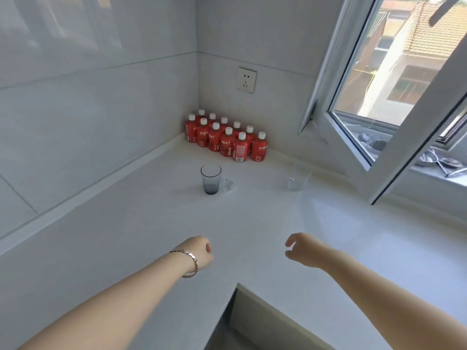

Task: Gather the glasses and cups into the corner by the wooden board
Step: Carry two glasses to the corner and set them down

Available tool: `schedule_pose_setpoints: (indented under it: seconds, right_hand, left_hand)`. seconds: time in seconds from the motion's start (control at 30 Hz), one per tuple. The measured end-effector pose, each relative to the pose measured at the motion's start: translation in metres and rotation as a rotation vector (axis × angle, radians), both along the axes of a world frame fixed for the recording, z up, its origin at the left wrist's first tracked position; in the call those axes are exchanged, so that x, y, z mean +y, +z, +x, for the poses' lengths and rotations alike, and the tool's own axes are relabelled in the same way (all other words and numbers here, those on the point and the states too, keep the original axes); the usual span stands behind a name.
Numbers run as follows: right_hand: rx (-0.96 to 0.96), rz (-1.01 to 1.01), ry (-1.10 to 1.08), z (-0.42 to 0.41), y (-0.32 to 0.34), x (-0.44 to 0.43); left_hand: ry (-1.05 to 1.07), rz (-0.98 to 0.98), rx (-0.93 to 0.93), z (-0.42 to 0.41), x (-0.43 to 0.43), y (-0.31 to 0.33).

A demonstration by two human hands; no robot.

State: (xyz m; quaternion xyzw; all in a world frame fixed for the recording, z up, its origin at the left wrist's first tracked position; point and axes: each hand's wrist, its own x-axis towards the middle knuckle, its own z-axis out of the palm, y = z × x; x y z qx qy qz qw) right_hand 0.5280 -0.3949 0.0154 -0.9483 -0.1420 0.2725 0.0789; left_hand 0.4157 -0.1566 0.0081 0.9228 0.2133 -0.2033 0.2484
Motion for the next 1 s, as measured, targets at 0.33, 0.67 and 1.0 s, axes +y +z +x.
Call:
schedule_pose_setpoints:
  seconds: [0.33, 0.67, 1.0]
  right_hand:
    - [-0.27, 0.014, -0.128, 0.178, 0.003, -0.001]
    - [-0.103, 0.239, -0.416, 0.33, -0.048, 0.035]
    - [-0.196, 0.444, -0.344, 0.333, -0.083, 0.047]
  left_hand:
    - [0.031, -0.009, 0.055, 0.128, 0.016, -0.012]
    - [0.243, -0.141, -0.111, 0.229, 0.023, -0.015]
    - [-0.013, 0.382, -0.069, 0.342, 0.051, -0.029]
